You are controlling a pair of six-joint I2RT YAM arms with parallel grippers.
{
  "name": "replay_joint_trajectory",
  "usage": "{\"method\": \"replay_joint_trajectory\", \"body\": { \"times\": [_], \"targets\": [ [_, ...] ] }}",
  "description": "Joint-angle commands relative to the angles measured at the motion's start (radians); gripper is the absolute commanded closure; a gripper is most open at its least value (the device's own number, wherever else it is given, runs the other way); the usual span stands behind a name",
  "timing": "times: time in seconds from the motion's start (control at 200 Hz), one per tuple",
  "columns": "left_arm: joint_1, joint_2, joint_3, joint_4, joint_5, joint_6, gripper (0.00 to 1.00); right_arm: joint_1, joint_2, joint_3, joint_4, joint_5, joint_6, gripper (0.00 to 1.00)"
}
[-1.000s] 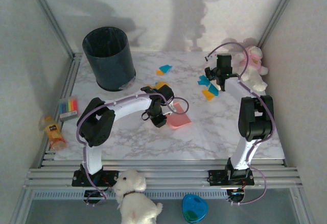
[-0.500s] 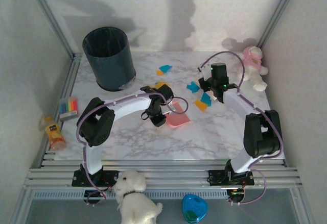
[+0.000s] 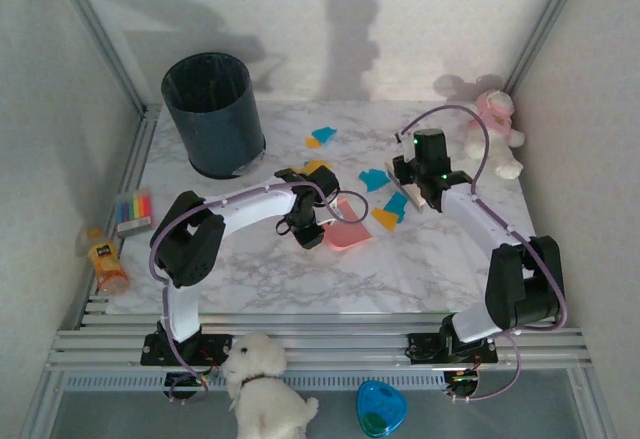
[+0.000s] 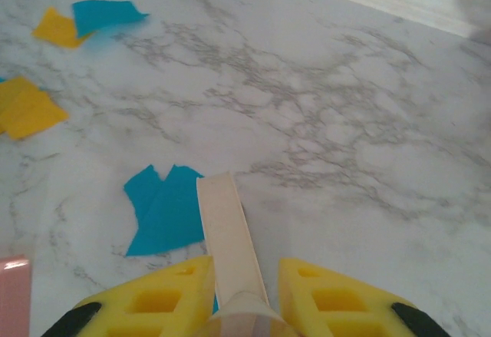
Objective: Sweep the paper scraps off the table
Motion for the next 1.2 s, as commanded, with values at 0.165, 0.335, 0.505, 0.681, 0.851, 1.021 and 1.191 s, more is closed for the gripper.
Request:
{"method": "replay_joint_trajectory", "body": {
  "times": [0.165,0.335,0.505,0.681,0.851,1.021,1.191],
  "targets": [
    [-0.026,-0.023,0.005,-0.091,0.005,0.059,1.0,0.006,-0.105,-0.025,-0.071,0.155,0.191,1.0],
    [-0.036,-0.013,0.023,-0.093,0.009,0.058,1.0,0.008,-0.148,-0.067,-0.09,0.209,0.216,1.0],
    [-0.04,0.014,0.055,-0.112,0.024,0.058,1.0,0.017,-0.169,-0.102,-0.082,0.216,0.2,1.0],
    [-0.041,0.033,0.074,-0.127,0.034,0.06,1.0,0.043,-0.16,-0.106,-0.089,0.216,0.193,1.0],
    [-0.042,0.047,0.085,-0.133,0.033,0.056,1.0,0.08,-0.146,-0.106,-0.123,0.232,0.2,1.0],
    [-0.044,0.063,0.105,-0.136,0.027,0.043,1.0,0.105,-0.139,-0.114,-0.148,0.227,0.217,1.0],
    [-0.044,0.076,0.124,-0.144,0.027,0.037,1.0,0.126,-0.15,-0.123,-0.157,0.201,0.242,1.0]
  ]
}}
